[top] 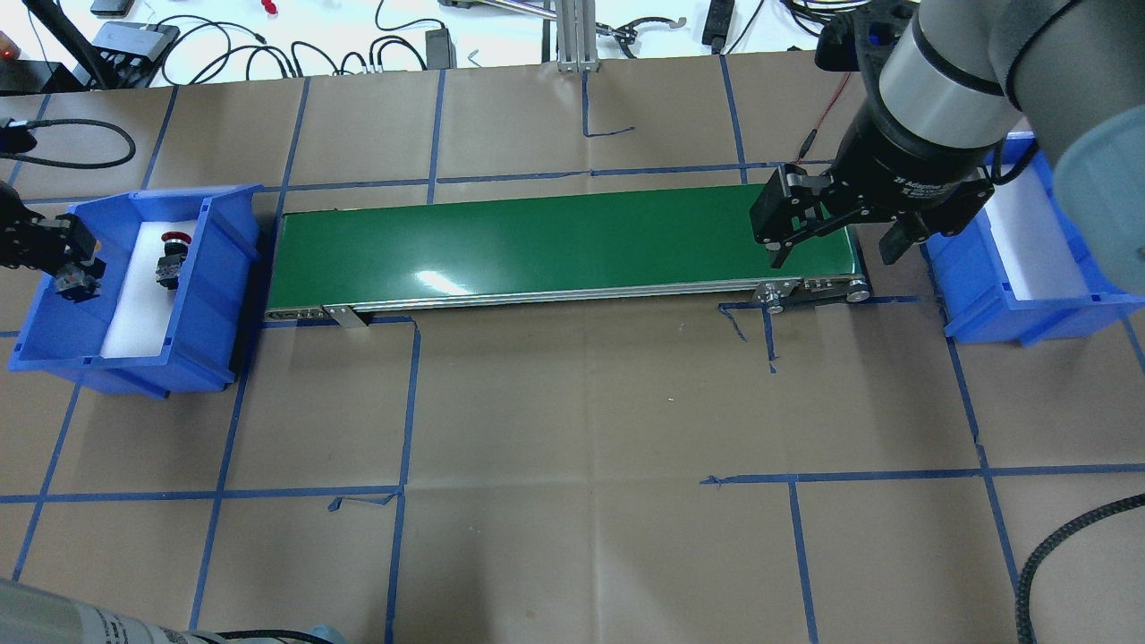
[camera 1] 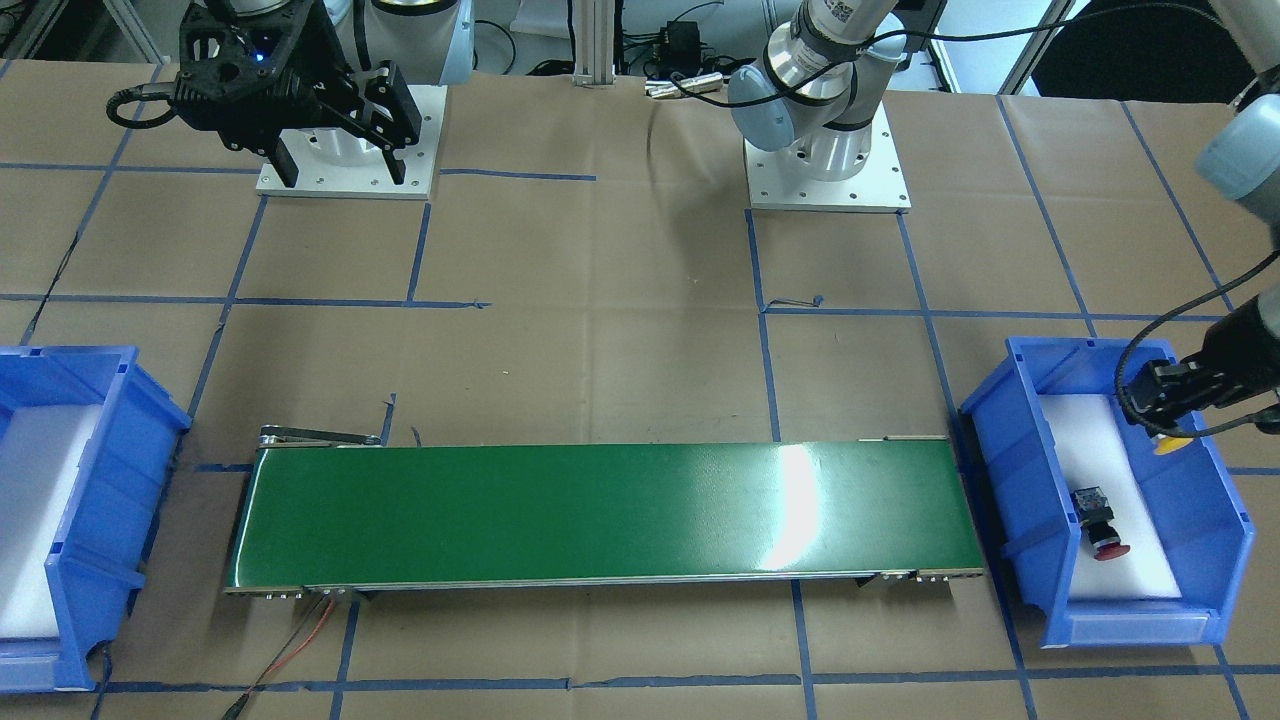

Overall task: Transport two buttons from left to right
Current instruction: 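Lift the yellow button and carry it with the left gripper to the belt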

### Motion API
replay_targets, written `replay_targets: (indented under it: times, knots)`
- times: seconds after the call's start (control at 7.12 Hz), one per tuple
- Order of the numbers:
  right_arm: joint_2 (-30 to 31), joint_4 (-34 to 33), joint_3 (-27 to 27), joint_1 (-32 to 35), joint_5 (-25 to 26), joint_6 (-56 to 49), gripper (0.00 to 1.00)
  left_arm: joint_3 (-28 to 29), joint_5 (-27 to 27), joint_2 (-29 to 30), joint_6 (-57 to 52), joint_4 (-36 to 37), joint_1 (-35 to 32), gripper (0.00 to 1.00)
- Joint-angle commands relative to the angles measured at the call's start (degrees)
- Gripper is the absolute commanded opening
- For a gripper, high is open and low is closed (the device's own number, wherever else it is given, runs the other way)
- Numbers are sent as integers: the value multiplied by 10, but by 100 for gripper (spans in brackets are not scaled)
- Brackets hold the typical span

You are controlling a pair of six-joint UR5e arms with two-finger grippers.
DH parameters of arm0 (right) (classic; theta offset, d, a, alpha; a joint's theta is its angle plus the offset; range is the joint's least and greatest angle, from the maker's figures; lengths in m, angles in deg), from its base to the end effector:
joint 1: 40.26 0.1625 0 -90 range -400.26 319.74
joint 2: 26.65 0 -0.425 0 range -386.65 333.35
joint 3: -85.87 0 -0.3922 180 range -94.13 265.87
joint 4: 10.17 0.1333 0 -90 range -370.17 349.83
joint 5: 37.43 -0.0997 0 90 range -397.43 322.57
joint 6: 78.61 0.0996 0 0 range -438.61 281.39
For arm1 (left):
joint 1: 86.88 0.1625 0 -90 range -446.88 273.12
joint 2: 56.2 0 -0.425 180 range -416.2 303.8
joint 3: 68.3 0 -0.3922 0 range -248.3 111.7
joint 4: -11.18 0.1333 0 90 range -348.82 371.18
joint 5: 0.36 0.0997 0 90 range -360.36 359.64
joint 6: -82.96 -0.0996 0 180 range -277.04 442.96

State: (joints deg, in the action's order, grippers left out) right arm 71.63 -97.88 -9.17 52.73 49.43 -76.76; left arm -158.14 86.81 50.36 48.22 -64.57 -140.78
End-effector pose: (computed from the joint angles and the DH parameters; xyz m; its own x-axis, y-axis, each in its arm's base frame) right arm 0.1611 -0.4239 0.5075 -0.9983 -0.0207 -0.0553 -0.0199 0.9997 -0.0148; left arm 0.2379 -0.5608 0.3560 -0.9978 -0.0247 0.0619 -0.0246 0.9997 0.0027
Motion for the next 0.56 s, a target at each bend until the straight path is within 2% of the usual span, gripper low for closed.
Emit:
replay_targets:
  times: [0.0, 0.42]
  knots:
    - [-6, -4, -9, -1, -1, -1, 100, 106, 5, -2, 30, -95, -63, 5]
    - [-6, -4, -10, -4, -1, -1, 100, 111, 6, 10, 122, -82, -182, 6]
